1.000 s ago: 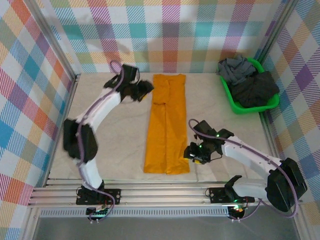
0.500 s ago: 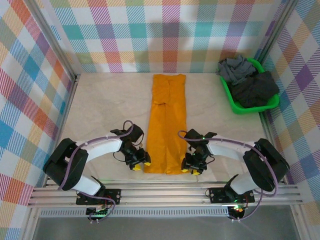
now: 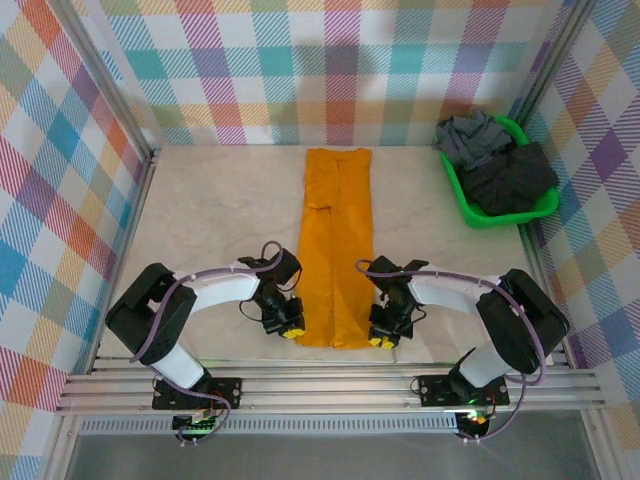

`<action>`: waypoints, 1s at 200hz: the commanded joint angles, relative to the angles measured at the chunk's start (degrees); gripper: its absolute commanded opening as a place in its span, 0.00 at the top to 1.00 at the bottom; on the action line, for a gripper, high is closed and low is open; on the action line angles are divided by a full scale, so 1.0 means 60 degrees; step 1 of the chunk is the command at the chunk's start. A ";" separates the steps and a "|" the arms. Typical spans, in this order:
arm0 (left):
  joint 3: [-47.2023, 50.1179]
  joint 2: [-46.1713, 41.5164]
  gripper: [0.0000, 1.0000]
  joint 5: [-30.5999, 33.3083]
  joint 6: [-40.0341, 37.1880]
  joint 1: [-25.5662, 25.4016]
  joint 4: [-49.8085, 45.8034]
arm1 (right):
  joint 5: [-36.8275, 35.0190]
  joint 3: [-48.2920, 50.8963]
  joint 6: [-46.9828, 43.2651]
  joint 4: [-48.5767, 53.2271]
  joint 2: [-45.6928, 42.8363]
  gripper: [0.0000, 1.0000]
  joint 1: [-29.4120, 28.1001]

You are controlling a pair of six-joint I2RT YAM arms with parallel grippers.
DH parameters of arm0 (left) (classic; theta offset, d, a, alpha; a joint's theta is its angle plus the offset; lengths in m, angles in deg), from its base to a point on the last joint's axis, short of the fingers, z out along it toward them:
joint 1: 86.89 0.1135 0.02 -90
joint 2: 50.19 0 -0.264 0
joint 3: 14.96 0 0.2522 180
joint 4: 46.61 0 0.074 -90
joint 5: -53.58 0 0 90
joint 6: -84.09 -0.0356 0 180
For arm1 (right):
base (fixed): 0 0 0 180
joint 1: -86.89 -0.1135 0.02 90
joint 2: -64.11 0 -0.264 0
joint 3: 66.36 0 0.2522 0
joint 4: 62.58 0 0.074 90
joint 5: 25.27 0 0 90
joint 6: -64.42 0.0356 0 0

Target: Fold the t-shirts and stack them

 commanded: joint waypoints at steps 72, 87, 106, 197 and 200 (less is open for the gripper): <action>-0.0960 -0.1659 1.00 0.0232 0.0652 0.0417 -0.0718 | 0.0134 -0.0900 0.0646 0.0473 -0.1731 1.00 0.0393; -0.1371 -0.1509 1.00 0.0341 0.1076 0.0926 -0.0266 | 0.0033 -0.1439 0.0437 0.0554 -0.1494 1.00 0.0863; -0.2212 -0.0640 1.00 0.0252 0.1311 0.1444 0.0345 | 0.0224 -0.2302 0.0099 0.0305 -0.0713 1.00 0.1558; -0.8239 0.4488 1.00 0.0972 0.0864 0.3400 -0.0024 | -0.0055 -0.8837 -0.1410 0.1007 0.4675 1.00 0.3712; -0.8417 0.4619 1.00 0.0969 0.0858 0.3425 -0.0058 | -0.0055 -0.9021 -0.1410 0.1017 0.4806 1.00 0.3762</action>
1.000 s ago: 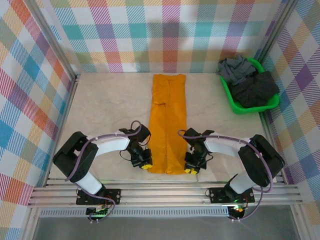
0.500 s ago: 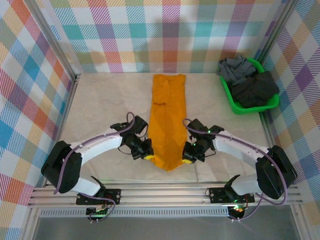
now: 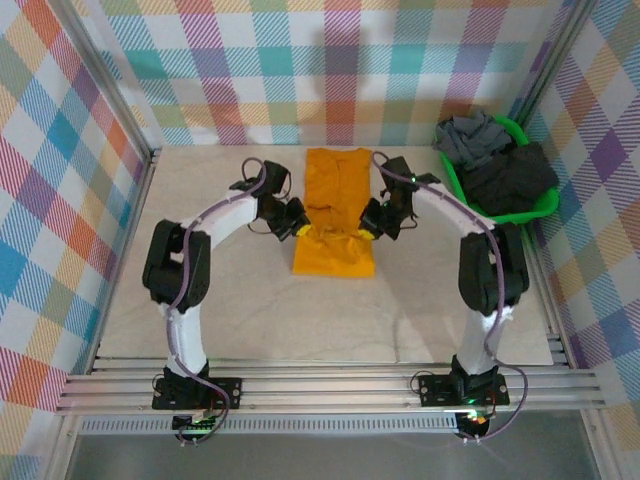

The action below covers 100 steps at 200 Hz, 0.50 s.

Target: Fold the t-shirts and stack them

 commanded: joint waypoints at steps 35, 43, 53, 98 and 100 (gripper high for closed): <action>-0.2957 0.2066 1.00 0.0107 -0.0171 0.0342 -0.0513 | -0.0025 -0.3031 -0.0538 0.0959 0.2245 1.00 0.0526; -0.3225 0.2281 1.00 0.0082 -0.0184 0.0372 -0.0512 | -0.0001 -0.3298 -0.0540 0.1018 0.2484 1.00 0.0549; -0.3515 0.2569 0.98 -0.0012 -0.0214 0.0374 -0.0522 | 0.0055 -0.3538 -0.0518 0.1032 0.2754 1.00 0.0591; -0.3321 0.1948 0.52 0.0969 -0.0712 0.0461 -0.1203 | 0.0479 -0.3831 -0.1283 0.0600 0.2851 0.38 0.0759; -0.3226 0.1881 0.52 0.1060 -0.0712 0.0463 -0.1220 | 0.0474 -0.3807 -0.1304 0.0605 0.2808 0.37 0.0776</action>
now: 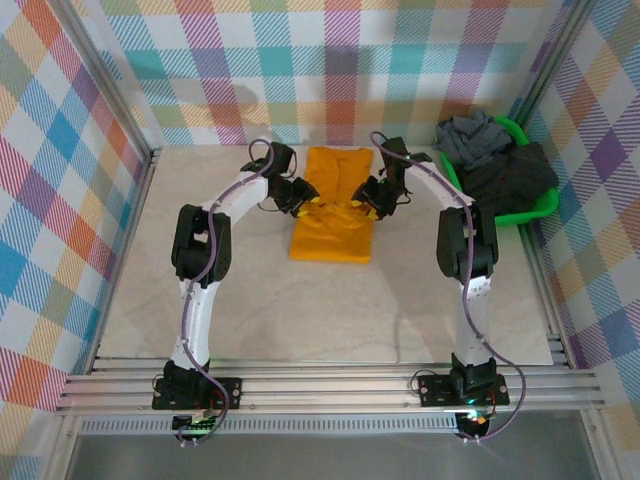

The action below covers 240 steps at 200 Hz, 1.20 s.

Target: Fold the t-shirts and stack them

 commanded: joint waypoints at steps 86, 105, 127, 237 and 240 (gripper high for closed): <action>0.7628 -0.4616 0.51 0.0640 0.2551 -0.0308 0.2976 | 0.0043 0.5929 0.0653 -0.1864 -0.4134 0.41 -0.0250; 0.7648 -0.4204 0.50 0.0319 0.2846 -0.0356 0.3788 | 0.0468 0.6974 0.1367 -0.2722 -0.4287 0.42 -0.0363; 0.7378 -0.3606 0.51 0.0172 0.2868 -0.0439 0.3857 | 0.0909 0.7441 0.2025 -0.3367 -0.3921 0.43 -0.0385; 0.7611 -0.3938 1.00 0.0100 0.2783 -0.0756 0.3744 | 0.0285 0.6913 0.2382 -0.3299 -0.3763 1.00 -0.0490; 0.7738 -0.4042 1.00 0.0060 0.2776 -0.0792 0.3728 | 0.0272 0.6981 0.2356 -0.3270 -0.3851 1.00 -0.0491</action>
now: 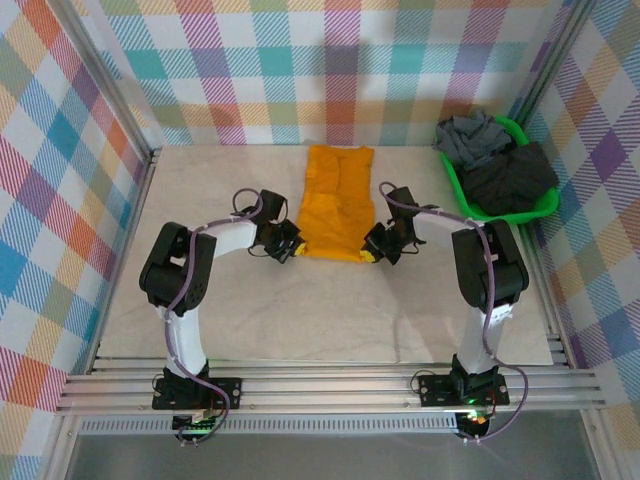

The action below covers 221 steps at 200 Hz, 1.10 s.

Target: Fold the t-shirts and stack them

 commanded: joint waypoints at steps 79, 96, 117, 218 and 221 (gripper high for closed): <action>0.3953 -0.4850 1.00 -0.1206 -0.0790 -0.1667 -0.1085 | 0.0274 0.2362 -0.1568 0.2464 -0.3888 1.00 -0.0803; 0.4140 -0.6123 1.00 -0.1267 -0.0750 -0.1999 -0.1586 | 0.0298 0.2434 -0.1650 0.3303 -0.4933 1.00 -0.0958; 0.4218 -0.7610 1.00 -0.1230 -0.0433 -0.2087 -0.2151 | 0.0136 0.1798 -0.1628 0.4358 -0.5807 1.00 -0.0936; 0.0615 -0.4733 1.00 0.0364 -0.0121 0.0165 -0.1723 | 0.0755 -0.4670 -0.1806 0.4359 -0.0705 1.00 0.0107; 0.0366 -0.4339 1.00 0.0372 -0.0249 0.0256 -0.1717 | 0.0752 -0.4957 -0.1817 0.4327 -0.0399 1.00 0.0137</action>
